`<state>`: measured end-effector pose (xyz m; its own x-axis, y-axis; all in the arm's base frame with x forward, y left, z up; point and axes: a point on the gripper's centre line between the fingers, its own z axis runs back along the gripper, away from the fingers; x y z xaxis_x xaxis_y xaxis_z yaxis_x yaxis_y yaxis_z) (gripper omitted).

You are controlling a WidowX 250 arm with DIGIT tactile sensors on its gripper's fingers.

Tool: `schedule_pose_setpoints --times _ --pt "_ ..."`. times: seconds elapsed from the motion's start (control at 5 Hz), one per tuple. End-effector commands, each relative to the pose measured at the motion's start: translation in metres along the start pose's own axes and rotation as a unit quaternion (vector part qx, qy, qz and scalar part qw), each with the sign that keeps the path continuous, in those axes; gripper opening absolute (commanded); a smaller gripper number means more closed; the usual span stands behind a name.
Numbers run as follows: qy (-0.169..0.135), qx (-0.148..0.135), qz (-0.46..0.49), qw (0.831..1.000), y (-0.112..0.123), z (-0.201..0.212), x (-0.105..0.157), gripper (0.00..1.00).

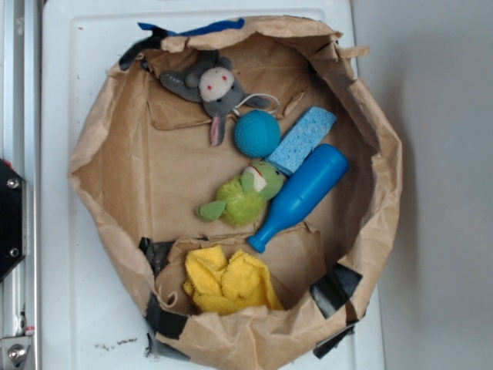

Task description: Grab the gray animal.

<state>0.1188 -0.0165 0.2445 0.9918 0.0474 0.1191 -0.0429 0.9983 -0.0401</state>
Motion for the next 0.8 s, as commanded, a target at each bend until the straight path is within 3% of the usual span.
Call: schedule_pose_setpoints --times 0.0,0.2,0.4,0.6 --pt "0.0 0.0 0.0 1.0 0.0 0.0 0.0 1.0" --pt "-0.013 -0.005 0.003 1.0 0.013 -0.005 0.037 1.0" --pt "-0.032 -0.025 -0.034 0.999 0.027 -0.007 0.055 1.0" --pt "-0.03 -0.025 -0.081 0.996 0.046 -0.014 0.067 1.0"
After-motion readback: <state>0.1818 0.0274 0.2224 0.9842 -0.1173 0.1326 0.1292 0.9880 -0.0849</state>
